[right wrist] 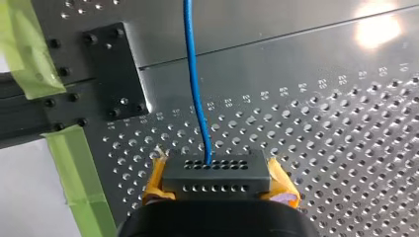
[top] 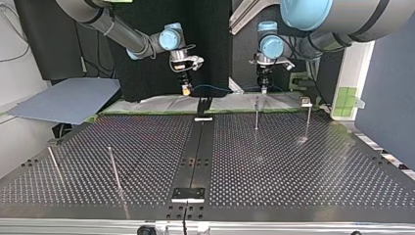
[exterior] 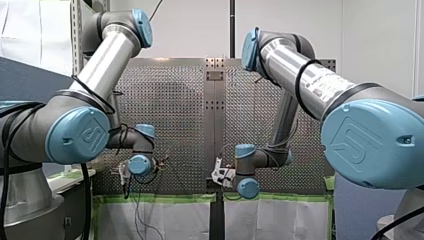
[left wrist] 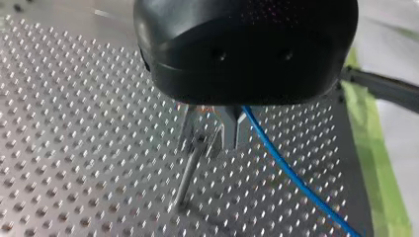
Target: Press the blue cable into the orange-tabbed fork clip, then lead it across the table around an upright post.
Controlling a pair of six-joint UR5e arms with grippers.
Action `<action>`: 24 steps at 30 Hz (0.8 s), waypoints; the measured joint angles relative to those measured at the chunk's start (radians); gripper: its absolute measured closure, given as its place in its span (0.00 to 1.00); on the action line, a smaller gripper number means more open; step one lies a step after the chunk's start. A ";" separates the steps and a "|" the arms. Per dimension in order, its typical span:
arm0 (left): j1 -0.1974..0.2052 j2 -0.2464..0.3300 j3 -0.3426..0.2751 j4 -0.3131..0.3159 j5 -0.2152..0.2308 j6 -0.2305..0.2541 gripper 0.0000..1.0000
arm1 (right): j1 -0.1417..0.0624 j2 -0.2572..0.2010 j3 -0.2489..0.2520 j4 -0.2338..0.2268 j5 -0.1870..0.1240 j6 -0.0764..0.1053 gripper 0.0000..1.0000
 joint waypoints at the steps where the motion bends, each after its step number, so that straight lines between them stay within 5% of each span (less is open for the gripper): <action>1: 0.009 0.000 0.001 0.000 0.003 0.001 0.98 | 0.000 0.003 -0.004 0.002 -0.003 -0.001 1.00; 7: 0.046 0.000 0.004 0.000 0.011 0.005 0.98 | 0.005 0.007 -0.025 0.012 -0.022 -0.009 1.00; 24: 0.052 -0.003 0.028 0.004 0.076 -0.029 0.98 | 0.001 0.032 -0.054 0.010 -0.043 -0.010 1.00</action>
